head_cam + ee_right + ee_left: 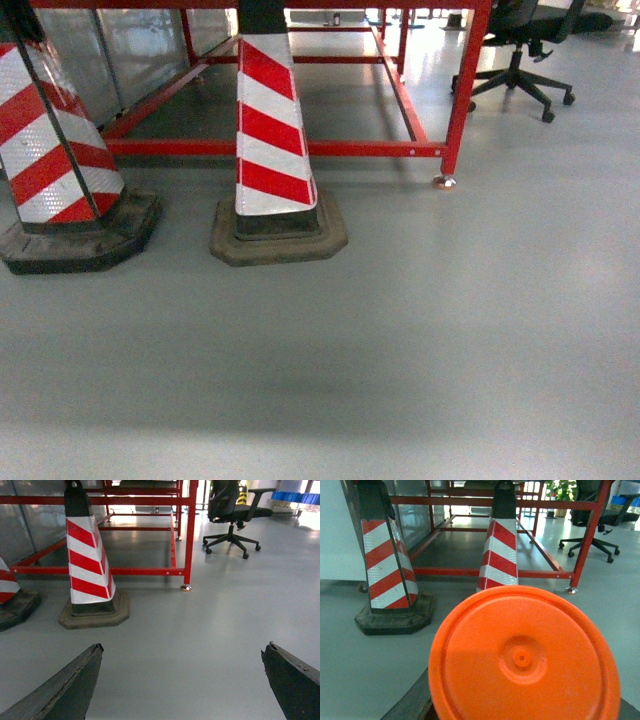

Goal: Pick capacitor and pack into box

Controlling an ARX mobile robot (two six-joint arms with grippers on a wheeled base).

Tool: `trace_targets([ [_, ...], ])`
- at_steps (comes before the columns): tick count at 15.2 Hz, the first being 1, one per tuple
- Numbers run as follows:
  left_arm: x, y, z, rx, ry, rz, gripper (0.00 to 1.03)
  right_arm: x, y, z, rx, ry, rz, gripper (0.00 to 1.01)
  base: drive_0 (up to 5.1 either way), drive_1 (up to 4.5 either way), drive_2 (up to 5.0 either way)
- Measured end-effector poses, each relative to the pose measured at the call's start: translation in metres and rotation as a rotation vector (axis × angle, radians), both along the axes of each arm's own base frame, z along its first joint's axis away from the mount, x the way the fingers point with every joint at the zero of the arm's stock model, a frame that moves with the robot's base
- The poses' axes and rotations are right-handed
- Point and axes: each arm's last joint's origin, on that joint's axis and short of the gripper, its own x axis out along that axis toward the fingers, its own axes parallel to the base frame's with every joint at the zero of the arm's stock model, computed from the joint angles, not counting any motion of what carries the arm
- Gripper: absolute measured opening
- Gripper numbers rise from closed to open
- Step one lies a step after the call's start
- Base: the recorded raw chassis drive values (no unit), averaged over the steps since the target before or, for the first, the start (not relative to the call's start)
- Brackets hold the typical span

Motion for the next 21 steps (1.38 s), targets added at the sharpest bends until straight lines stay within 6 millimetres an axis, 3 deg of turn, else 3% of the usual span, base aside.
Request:
trace_targets([
  [7, 0.0000, 0.0000, -0.0001, 0.000, 0.001, 0.002, 0.44, 0.0000, 0.0001, -0.0004, 0.000, 0.004, 0.002, 0.98, -0.7, 0.34, 0.3],
  [21, 0.0000, 0.0000, -0.0001, 0.000, 0.002, 0.002, 0.44, 0.0000, 0.0000, -0.0003, 0.000, 0.003, 0.000, 0.98, 0.0, 4.19, -4.2],
])
